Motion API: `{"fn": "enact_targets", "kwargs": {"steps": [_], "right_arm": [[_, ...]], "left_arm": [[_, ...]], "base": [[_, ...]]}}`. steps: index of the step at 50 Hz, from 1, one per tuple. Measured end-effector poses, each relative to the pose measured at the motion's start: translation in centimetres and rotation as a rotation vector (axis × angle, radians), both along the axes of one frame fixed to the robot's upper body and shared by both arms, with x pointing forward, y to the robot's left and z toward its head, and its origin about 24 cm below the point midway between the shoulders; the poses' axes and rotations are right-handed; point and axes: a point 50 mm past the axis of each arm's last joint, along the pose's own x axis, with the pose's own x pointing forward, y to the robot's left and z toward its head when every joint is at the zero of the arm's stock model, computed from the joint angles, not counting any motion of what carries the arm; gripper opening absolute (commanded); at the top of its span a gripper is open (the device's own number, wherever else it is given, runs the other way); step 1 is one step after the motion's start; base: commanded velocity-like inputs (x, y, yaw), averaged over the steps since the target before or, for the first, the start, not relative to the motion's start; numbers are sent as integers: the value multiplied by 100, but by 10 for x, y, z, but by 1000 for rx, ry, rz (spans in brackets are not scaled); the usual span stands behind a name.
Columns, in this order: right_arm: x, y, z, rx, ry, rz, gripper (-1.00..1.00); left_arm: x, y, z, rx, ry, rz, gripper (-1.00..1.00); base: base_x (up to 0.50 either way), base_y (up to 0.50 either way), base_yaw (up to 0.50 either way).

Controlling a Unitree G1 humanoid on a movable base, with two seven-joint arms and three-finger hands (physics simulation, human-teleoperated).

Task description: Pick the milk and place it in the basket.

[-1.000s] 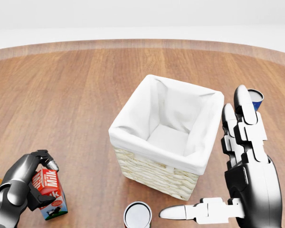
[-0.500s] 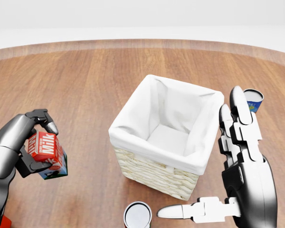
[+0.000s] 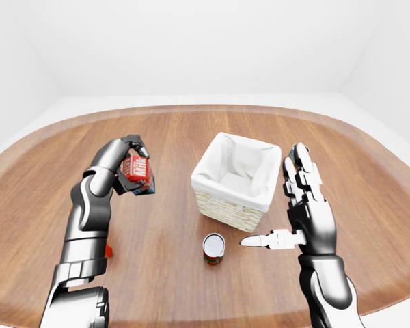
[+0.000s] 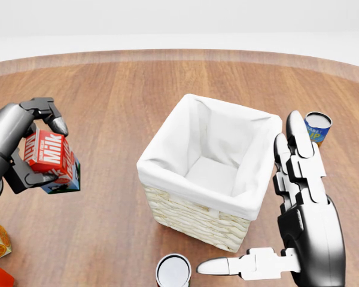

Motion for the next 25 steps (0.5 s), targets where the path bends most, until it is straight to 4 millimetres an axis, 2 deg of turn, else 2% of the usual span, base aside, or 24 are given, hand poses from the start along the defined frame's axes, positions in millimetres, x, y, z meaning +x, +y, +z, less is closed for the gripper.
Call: {"fn": "enact_targets", "kwargs": {"steps": [15,25], "right_arm": [[0,0,0,-2,1,-1,100],[1,0,-1,-3,4,0,100]], "left_arm": [[-1,-24,54,79,-122,-115,-100],[-3,-40,79,125,-178,-178,-100]], "base": [[0,0,0],[0,0,0]]}}
